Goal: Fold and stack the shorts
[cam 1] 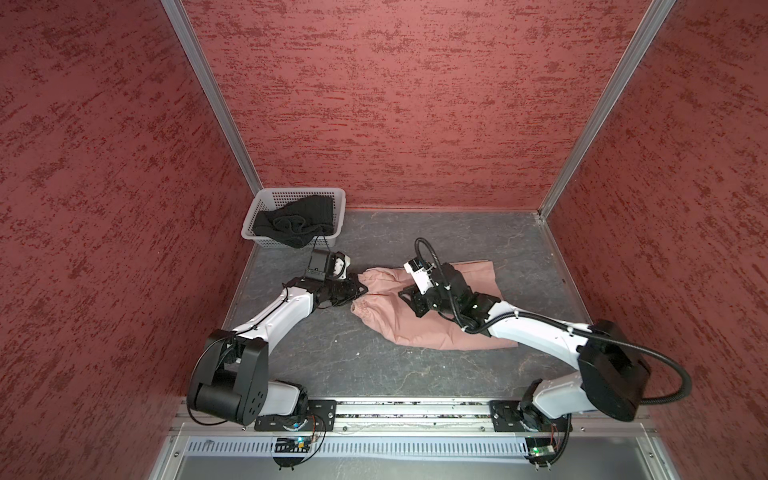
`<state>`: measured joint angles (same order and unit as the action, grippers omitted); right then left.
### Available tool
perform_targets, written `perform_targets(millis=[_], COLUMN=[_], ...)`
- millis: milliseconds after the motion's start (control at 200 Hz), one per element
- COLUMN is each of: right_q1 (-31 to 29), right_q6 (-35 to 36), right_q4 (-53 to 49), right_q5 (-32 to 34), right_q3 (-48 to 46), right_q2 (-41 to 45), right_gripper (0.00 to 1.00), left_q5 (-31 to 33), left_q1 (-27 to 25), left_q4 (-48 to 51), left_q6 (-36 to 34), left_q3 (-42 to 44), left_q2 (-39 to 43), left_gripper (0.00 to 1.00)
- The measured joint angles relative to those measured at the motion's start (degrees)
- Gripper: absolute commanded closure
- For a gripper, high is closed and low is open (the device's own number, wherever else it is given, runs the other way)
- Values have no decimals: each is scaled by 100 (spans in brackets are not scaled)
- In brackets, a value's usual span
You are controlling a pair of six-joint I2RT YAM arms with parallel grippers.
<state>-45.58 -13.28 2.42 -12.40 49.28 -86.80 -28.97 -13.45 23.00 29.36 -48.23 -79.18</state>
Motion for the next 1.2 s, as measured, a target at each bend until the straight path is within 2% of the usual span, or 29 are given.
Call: perform_targets(millis=[110, 200, 245, 311, 481, 626, 877, 1057, 1202], right_q1=[0, 2, 13, 83, 409, 529, 511, 455, 372], right_q6=[-177, -223, -221, -216, -234, -273, -501, -586, -614], right_q4=[-20, -109, -168, -212, 61, 503, 975, 494, 72], right_q5=[-431, -520, -522, -529, -527, -605, -977, -1147, -1344], right_q3=[4, 63, 114, 223, 629, 1045, 2127, 3250, 3904], right_q2=[-730, -1161, -1252, -1276, -1353, -1832, -3171, -4017, -4247], right_gripper=[93, 94, 94, 100, 100, 100, 100, 100, 93], left_q5=[341, 684, 813, 988, 1375, 1543, 1777, 1954, 2079], left_q1=[35, 133, 208, 339, 599, 597, 573, 542, 542], left_q4=[837, 1526, 1836, 2197, 2933, 3222, 3510, 3698, 3788], left_q6=[-341, -664, -815, -997, -1342, -1532, -1818, -1939, -2022], left_q3=[-503, -986, -1202, -1429, -1799, -1987, -2439, -2817, -2918], left_q2=[0, 0, 0, 7, 7, 4, -133, -149, -146], left_gripper=[100, 100, 100, 100, 100, 100, 100, 100, 100])
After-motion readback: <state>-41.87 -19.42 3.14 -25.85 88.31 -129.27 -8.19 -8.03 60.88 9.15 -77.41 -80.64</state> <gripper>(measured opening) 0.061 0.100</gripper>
